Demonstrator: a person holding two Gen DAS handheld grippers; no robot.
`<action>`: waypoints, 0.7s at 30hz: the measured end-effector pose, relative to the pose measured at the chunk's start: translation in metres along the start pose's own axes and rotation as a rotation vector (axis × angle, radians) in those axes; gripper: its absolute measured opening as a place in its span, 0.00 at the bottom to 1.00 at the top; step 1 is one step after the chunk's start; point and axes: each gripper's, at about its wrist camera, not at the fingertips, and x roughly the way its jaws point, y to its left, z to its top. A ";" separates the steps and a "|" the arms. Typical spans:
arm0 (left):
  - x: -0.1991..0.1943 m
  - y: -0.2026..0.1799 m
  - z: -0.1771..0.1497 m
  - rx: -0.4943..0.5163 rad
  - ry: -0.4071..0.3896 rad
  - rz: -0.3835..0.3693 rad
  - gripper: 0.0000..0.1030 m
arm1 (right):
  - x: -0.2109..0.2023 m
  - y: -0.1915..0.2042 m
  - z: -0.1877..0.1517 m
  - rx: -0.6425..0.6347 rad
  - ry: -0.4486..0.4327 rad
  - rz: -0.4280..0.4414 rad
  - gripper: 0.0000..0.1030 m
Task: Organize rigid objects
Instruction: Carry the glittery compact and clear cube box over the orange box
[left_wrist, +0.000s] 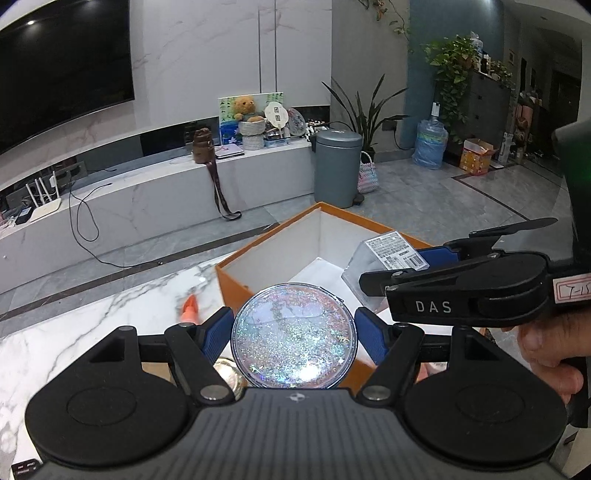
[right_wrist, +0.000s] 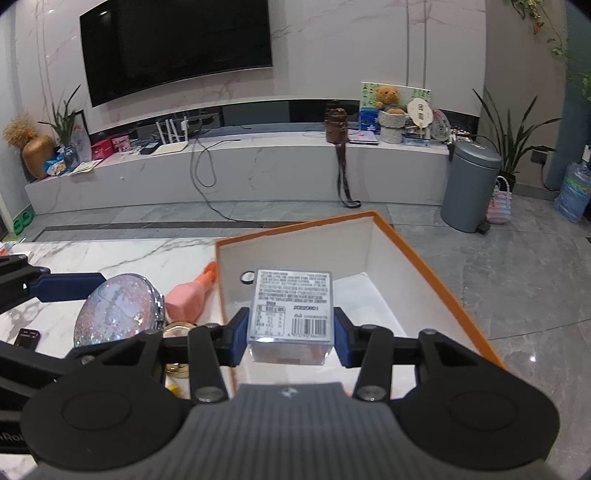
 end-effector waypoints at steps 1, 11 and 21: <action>0.001 -0.001 0.001 0.001 -0.002 -0.002 0.81 | 0.000 -0.003 0.000 0.004 0.000 -0.003 0.45; 0.032 -0.014 0.022 -0.014 0.009 -0.024 0.81 | 0.007 -0.044 0.000 0.066 0.017 -0.062 0.45; 0.061 -0.035 0.030 0.040 0.034 -0.003 0.81 | 0.020 -0.076 -0.007 0.098 0.070 -0.135 0.44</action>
